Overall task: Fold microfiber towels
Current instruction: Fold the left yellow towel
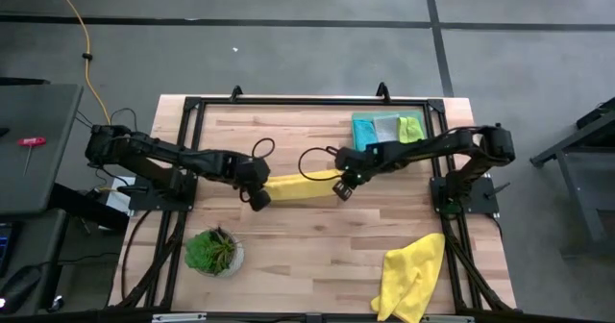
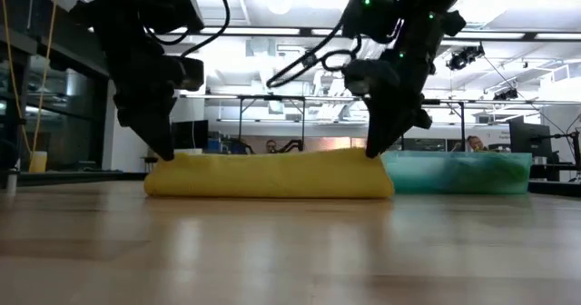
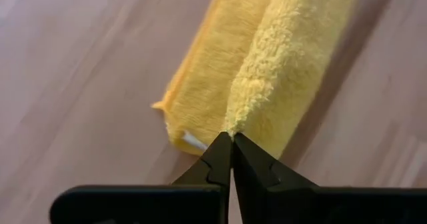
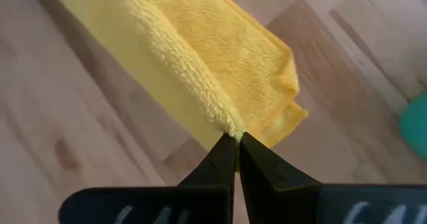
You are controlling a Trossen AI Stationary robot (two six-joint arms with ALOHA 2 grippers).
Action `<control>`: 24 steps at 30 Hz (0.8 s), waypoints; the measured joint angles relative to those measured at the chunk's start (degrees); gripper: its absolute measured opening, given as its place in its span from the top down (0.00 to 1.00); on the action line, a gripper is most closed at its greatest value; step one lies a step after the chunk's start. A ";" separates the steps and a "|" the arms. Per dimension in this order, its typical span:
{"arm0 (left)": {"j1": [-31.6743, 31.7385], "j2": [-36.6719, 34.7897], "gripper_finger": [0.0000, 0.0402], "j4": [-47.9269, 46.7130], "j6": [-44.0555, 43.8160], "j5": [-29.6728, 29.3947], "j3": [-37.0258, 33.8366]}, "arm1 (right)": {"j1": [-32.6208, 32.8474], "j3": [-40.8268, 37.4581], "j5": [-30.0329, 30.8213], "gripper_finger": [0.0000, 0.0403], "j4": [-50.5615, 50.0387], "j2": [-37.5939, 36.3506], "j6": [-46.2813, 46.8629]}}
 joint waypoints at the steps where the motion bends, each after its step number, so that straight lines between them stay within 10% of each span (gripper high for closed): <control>1: 0.06 0.00 1.00 0.02 -0.64 -0.74 0.00 | 0.00 0.00 0.24 1.00 0.06 0.46 0.88; 24: 0.11 0.00 0.95 -1.25 -3.27 -6.41 0.04 | 0.42 0.07 8.23 1.00 0.42 2.72 11.23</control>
